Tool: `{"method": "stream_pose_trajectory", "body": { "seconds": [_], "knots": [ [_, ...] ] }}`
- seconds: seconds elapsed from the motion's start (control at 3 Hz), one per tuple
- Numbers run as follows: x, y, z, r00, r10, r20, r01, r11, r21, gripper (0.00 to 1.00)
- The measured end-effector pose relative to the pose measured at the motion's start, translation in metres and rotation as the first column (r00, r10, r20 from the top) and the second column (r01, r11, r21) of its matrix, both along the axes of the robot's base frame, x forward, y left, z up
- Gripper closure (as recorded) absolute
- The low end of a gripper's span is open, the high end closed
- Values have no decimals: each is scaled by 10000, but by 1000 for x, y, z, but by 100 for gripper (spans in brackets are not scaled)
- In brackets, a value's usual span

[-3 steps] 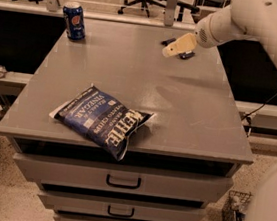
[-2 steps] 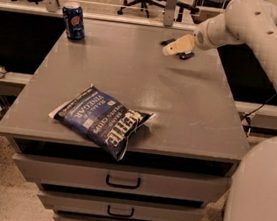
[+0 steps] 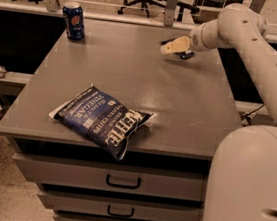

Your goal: Move rxbar blueberry near blue chip bag

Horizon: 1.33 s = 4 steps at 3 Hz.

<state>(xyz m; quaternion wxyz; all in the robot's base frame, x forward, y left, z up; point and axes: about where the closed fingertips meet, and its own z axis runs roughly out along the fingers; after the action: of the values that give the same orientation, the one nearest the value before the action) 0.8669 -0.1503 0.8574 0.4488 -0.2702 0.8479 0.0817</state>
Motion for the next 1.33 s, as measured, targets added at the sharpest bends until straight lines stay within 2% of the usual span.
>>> {"method": "stream_pose_trajectory", "body": {
  "seconds": [0.33,0.67,1.33],
  "knots": [
    [12,3,-13,9999,82,-121,-82,10000,6,15],
    [16,1,-23,9996,57,-282,-54,10000,82,38],
    [18,-1,-17,9999,112,-132,-111,9999,75,85]
  ]
}}
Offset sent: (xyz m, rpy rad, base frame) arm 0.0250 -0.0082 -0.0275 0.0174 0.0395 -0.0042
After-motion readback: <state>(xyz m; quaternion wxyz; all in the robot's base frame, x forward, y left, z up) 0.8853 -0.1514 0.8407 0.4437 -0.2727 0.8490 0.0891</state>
